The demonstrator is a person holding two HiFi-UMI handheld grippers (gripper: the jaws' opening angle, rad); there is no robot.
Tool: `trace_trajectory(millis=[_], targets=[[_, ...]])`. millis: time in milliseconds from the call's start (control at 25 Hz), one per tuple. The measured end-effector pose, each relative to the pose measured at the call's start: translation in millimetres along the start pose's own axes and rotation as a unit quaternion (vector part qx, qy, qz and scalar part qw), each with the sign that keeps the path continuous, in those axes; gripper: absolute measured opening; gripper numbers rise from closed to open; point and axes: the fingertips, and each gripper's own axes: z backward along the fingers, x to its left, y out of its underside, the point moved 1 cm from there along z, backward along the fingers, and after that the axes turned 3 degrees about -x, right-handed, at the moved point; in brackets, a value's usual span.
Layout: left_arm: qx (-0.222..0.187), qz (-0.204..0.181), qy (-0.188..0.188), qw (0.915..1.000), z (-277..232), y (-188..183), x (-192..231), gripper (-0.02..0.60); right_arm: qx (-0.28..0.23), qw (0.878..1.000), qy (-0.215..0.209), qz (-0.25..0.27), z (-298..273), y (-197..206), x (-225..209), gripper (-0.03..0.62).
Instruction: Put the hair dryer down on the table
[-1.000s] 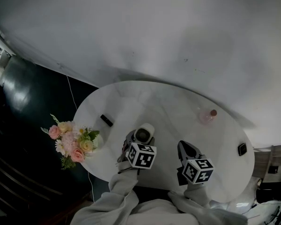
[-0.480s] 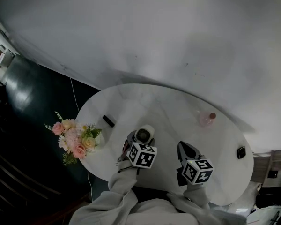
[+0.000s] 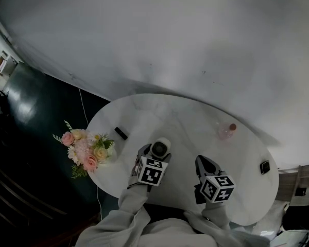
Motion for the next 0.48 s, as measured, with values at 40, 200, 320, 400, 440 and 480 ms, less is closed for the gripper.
trace_trajectory(millis=[40, 200, 320, 400, 440, 480], targets=[[-0.007, -0.004, -0.002, 1.0, 1, -1, 1, 0.339, -0.001, 1.0, 0.0, 0.0, 0, 0, 0, 0.049], [-0.033, -0.007, -0.008, 0.9994, 15, -3, 3, 0.339, -0.007, 1.0, 0.0, 0.001, 9, -1, 6, 0.049], [-0.04, -0.005, -0.008, 0.9991, 24, -1, 3, 0.341, -0.012, 1.0, -0.006, 0.005, 14, -1, 14, 0.049], [-0.048, -0.009, -0.009, 0.9988, 29, 1, 5, 0.341, -0.015, 1.0, -0.01, 0.007, 17, -1, 18, 0.049], [-0.05, -0.011, -0.006, 0.9987, 33, 2, 4, 0.341, -0.016, 1.0, -0.011, 0.008, 18, 0, 20, 0.049], [-0.05, -0.012, -0.002, 0.9987, 36, 4, 4, 0.341, -0.018, 1.0, -0.012, 0.008, 20, 0, 22, 0.049]])
